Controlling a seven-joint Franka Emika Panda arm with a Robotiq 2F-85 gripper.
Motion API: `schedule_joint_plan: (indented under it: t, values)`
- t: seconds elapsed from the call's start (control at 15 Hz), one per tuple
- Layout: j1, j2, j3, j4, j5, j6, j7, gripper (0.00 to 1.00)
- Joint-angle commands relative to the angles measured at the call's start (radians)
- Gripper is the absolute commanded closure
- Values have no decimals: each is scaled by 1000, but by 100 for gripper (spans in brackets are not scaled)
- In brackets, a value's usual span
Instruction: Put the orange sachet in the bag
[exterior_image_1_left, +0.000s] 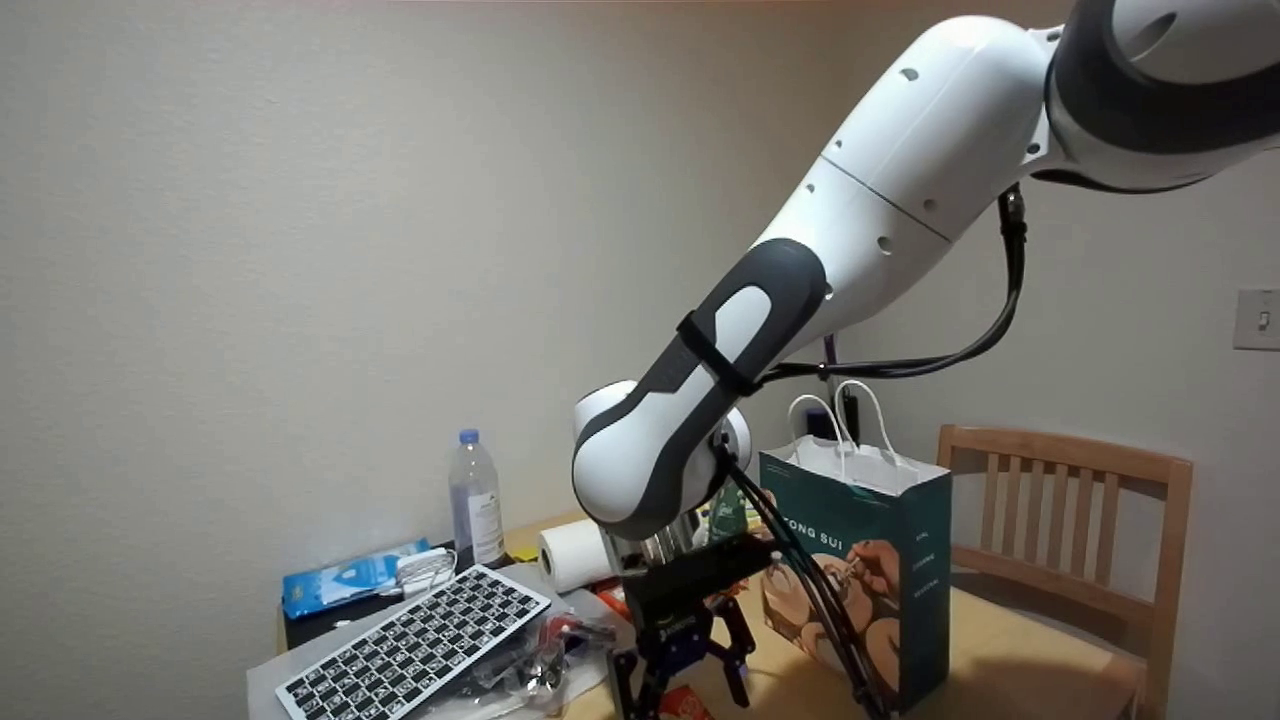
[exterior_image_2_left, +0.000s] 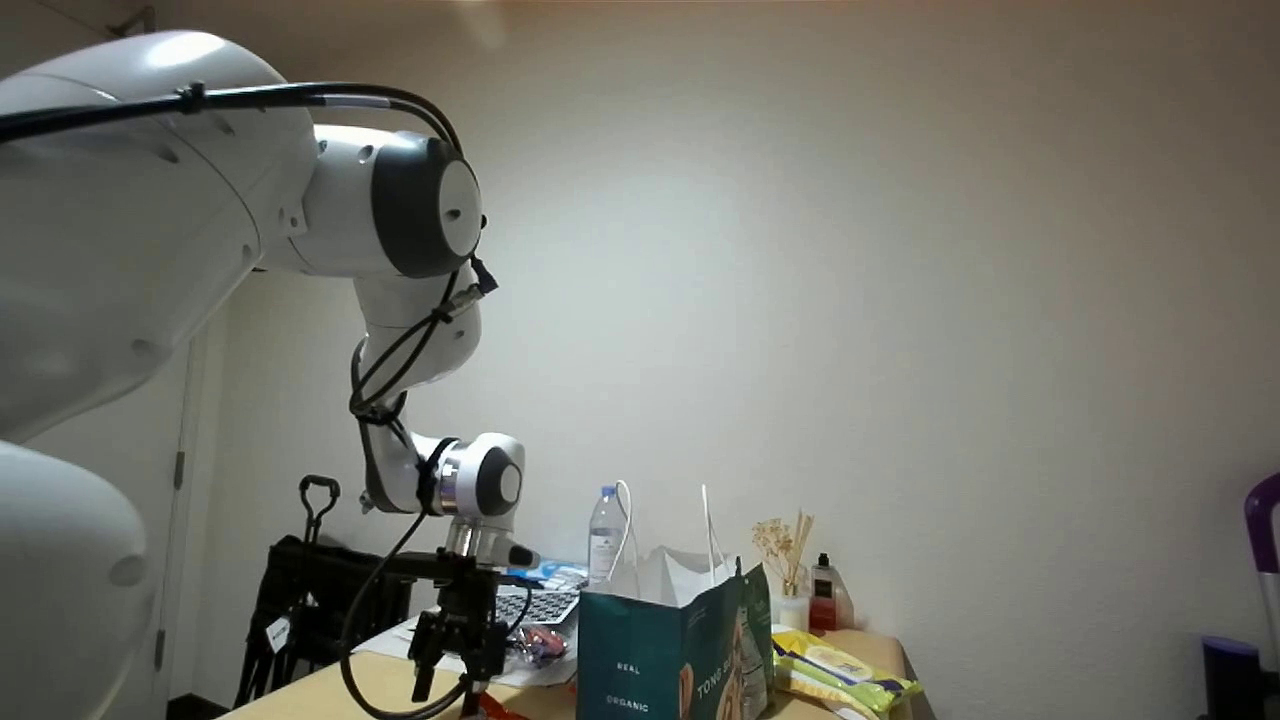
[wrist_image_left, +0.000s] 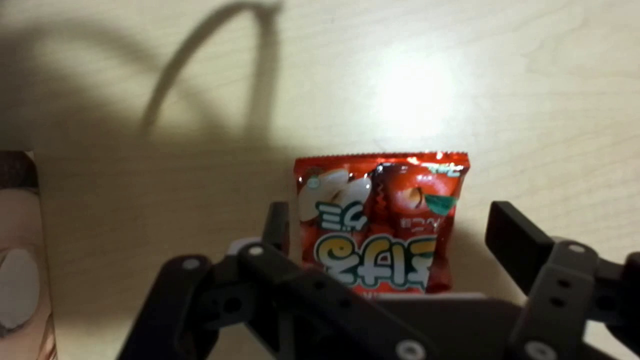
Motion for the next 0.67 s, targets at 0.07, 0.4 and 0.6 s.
schedule_joint_plan:
  t: [0.07, 0.4, 0.6]
  values:
    - [97, 105, -102, 101, -165, 81, 147, 0]
    - [137, 228, -146, 249, -236, 62, 248, 0]
    - [159, 276, -144, 326, -241, 53, 273, 0]
